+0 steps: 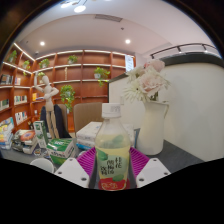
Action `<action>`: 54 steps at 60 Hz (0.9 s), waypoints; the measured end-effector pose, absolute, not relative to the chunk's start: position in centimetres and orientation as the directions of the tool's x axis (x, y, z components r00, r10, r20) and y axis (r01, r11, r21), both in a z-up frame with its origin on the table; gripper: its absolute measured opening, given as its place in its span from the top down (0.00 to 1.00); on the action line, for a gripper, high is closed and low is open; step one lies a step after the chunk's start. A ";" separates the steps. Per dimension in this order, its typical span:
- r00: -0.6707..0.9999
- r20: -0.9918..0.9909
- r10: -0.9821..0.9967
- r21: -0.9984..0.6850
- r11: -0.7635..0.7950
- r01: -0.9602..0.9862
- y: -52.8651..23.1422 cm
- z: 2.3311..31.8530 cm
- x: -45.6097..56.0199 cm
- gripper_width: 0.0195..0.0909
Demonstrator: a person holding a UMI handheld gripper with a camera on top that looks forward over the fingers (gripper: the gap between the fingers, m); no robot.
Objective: Pour water
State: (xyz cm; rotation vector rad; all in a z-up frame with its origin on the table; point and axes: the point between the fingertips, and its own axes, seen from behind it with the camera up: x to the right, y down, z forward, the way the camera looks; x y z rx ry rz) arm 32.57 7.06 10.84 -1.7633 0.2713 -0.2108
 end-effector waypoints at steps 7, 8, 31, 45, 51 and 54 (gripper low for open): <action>0.956 -0.021 -0.294 -0.969 -0.228 -0.091 6.5 10.0 32.4 0.32; 0.956 -0.019 -0.292 -0.968 -0.234 -0.091 6.3 9.8 32.4 0.25; 0.977 -0.043 -0.209 -0.964 -0.247 -0.095 -3.7 10.1 27.0 0.14; 0.978 0.002 -0.210 -0.965 -0.256 -0.054 -10.6 12.7 25.0 0.14; 0.973 0.001 -0.229 -0.970 -0.235 -0.055 -12.3 13.8 24.8 0.14; 0.974 0.005 -0.226 -0.970 -0.237 -0.050 -12.9 13.9 24.6 0.14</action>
